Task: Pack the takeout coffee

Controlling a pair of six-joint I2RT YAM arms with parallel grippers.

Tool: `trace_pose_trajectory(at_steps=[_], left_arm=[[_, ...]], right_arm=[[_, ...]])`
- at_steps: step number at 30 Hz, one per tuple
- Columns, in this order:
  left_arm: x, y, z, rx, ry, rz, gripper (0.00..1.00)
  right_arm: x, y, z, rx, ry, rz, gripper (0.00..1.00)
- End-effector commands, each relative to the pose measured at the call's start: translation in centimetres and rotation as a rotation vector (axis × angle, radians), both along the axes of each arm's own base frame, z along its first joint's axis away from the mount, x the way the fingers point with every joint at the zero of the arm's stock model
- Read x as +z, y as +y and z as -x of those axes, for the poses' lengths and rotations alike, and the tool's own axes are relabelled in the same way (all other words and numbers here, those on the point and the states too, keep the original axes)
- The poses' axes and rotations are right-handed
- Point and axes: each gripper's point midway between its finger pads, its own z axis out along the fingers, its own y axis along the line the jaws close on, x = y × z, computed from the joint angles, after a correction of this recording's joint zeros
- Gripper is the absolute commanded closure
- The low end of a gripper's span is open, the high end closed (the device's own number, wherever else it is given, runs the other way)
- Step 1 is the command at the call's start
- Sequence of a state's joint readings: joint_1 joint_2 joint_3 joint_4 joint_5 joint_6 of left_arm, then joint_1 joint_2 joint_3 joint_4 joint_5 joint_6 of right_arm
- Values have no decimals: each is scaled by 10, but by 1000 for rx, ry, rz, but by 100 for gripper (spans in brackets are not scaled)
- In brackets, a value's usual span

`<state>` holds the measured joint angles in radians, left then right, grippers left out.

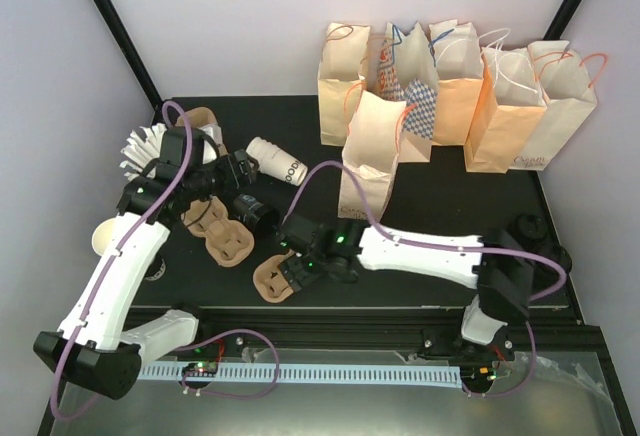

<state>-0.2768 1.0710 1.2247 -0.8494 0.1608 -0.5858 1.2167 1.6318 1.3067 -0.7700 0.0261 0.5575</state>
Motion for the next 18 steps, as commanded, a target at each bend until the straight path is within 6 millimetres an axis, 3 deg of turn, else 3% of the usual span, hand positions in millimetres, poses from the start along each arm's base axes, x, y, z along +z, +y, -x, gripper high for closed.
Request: trace_pose_trajectory(at_steps=[1,5,11,15,18], left_arm=[[13,30,11,82,-25,-97,8],[19,36,13,91,-57,-101,7],[22,31,15,66,-55,-76,7],[24,30,18,61,-64,-63,7],[29,30,20,54,-76,-58,7]], right_arm=[[-33,29,-4,-17,-40,11,16],[-56,49,-11,-1,-86,82,18],[-85,40,-24,-46,-123,224,22],[-87,30,-34,-90,-172,272,22],[-75,30,-38,-95,-198,253,22]])
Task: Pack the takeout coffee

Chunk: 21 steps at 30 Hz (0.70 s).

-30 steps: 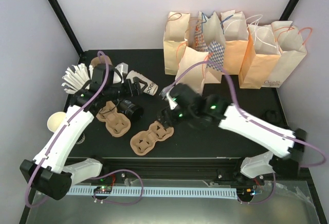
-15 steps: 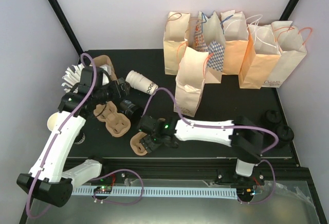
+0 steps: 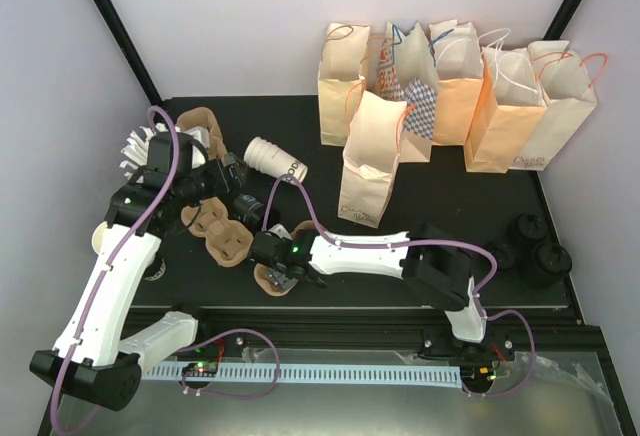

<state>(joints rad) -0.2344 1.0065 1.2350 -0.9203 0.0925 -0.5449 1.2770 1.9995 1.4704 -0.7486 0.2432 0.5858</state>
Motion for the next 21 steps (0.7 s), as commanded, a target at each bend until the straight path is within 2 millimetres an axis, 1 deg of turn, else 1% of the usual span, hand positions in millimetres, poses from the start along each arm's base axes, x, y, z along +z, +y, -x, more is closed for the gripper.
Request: trace_pose_trajectory(at_steps=[1,4,6,8,10,14,17,21], left_arm=[[22,1,8,-17,-53,9,7],[24,2,10,-17,-60,11,7],[23,2,11,-17,-58,14,7],[22,2,11,-16,-55,20,7],[22,1,11,-16,-50,28,8],[23,0,12,-19,-50,36,8],[23,0,13,-18,-52,38,8],[24,0,15,-15,-53,44,8]], right_arm=[[17,-6,-14,-37,-88,5,22],[34,-7,-15,-26,-116,-47,21],[42,-7,-17,-18,-138,-69,21],[44,-6,-20,-3,-146,-78,21],[39,-3,-22,14,-119,-79,22],[19,2,-21,65,-39,-63,22],[9,2,-22,85,-40,-20,22],[-1,2,-31,85,-44,32,22]])
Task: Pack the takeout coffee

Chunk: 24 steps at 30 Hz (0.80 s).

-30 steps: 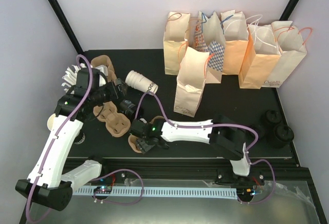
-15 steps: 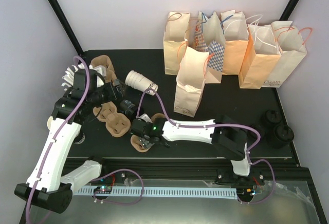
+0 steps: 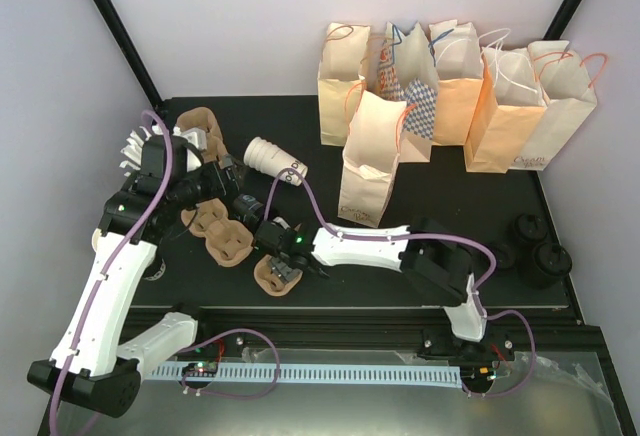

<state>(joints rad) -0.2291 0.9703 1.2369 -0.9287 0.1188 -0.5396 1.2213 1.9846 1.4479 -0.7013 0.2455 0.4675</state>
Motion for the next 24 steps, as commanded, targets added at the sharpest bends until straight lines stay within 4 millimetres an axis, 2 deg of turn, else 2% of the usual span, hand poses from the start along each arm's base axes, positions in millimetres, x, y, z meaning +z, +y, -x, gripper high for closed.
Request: trace_pose_trajectory(at_steps=[1,9,12,15,19,24], left_arm=[[15,1,7,3,-27,28,8],[16,2,8,10,-30,29,8],[17,3,7,16,-33,31,8],[17,3,6,17,-34,32,8],[18,5,5,27,-41,26,8],[24,8,3,37,-62,15,8]], right_arm=[[-5,8,-8,32,-8,42,23],[-20,5,-13,33,2,96,38],[-19,5,-15,39,-8,102,47],[-13,4,-16,42,-24,102,50],[7,7,-18,60,-55,51,52],[64,10,-23,89,-143,-63,53]])
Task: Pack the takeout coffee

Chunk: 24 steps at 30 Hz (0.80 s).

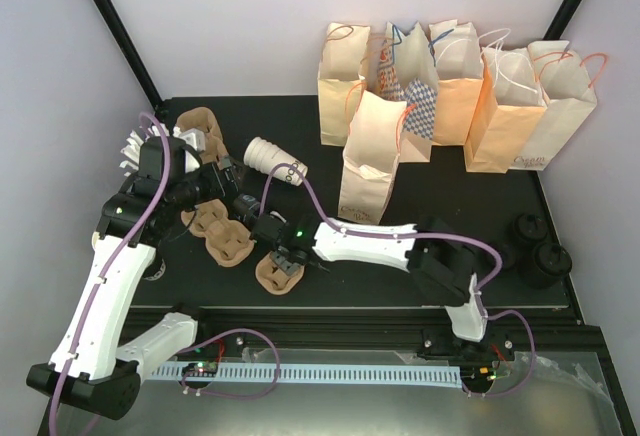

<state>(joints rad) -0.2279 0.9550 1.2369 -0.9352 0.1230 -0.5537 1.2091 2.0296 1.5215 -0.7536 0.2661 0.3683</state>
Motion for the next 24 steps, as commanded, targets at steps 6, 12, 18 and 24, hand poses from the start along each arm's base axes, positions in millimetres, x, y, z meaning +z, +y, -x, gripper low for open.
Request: trace_pose_trajectory(at_steps=[6,12,18,24], left_arm=[[40,17,-4,56,-115,-41,8],[48,19,-7,59,-148,-56,8],[44,14,-11,43,-135,-39,8],[48,14,-11,39,-141,-35,8]], right_arm=[[149,-5,-10,56,-223,-306,55],[142,-22,-8,58,-165,-245,28],[81,-14,-9,17,-32,-74,0],[32,-8,-14,9,14,48,0]])
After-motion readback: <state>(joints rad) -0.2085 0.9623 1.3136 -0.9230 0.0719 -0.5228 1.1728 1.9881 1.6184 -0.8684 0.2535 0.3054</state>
